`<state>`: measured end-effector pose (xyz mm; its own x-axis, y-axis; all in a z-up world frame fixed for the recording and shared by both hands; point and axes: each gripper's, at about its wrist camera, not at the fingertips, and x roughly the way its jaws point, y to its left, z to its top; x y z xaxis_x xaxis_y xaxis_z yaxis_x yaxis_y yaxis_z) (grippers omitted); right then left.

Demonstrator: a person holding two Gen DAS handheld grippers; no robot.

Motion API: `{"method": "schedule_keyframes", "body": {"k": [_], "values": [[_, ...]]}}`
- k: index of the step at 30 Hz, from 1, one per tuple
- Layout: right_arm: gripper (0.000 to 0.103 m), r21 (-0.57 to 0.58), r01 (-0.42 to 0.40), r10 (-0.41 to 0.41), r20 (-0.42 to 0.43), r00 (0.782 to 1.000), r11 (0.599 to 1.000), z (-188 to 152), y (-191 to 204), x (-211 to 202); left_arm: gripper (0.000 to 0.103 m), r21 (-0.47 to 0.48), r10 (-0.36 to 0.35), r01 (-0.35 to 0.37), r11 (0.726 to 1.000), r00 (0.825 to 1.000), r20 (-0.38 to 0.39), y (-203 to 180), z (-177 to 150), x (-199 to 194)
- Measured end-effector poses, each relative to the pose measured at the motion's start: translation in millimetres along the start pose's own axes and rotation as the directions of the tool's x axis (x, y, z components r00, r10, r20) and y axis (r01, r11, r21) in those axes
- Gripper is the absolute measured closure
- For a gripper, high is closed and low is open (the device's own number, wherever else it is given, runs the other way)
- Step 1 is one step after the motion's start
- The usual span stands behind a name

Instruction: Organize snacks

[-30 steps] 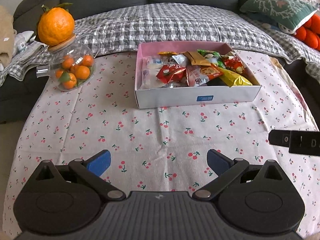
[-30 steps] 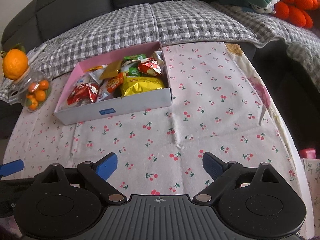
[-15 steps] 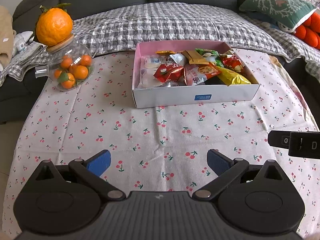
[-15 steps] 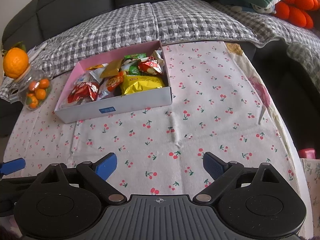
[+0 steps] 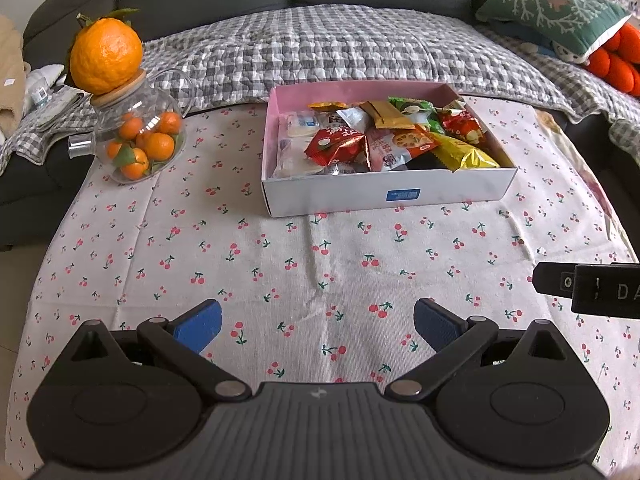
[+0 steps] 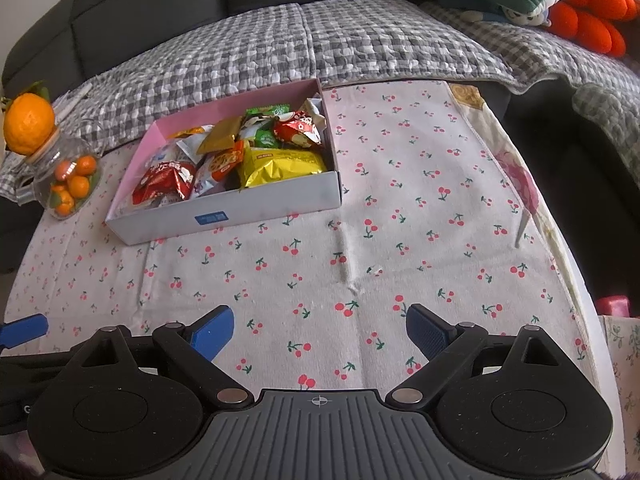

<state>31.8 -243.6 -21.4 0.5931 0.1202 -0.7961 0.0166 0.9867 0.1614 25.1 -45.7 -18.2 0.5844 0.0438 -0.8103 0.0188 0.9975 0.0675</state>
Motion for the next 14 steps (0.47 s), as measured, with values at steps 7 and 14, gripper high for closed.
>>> {"method": "schedule_keyframes", "body": {"k": [7, 14], "values": [[0.008, -0.002, 0.001, -0.001, -0.002, 1.0, 1.0, -0.4, 0.7, 0.7, 0.001, 0.005, 0.002, -0.002, 1.0, 1.0, 0.005, -1.5, 0.3, -0.5], [0.008, -0.001, 0.0, 0.0, -0.004, 1.0, 1.0, -0.8, 0.4, 1.2, 0.001, 0.011, -0.003, 0.002, 1.0, 1.0, 0.007, -1.4, -0.4, -0.6]]}}
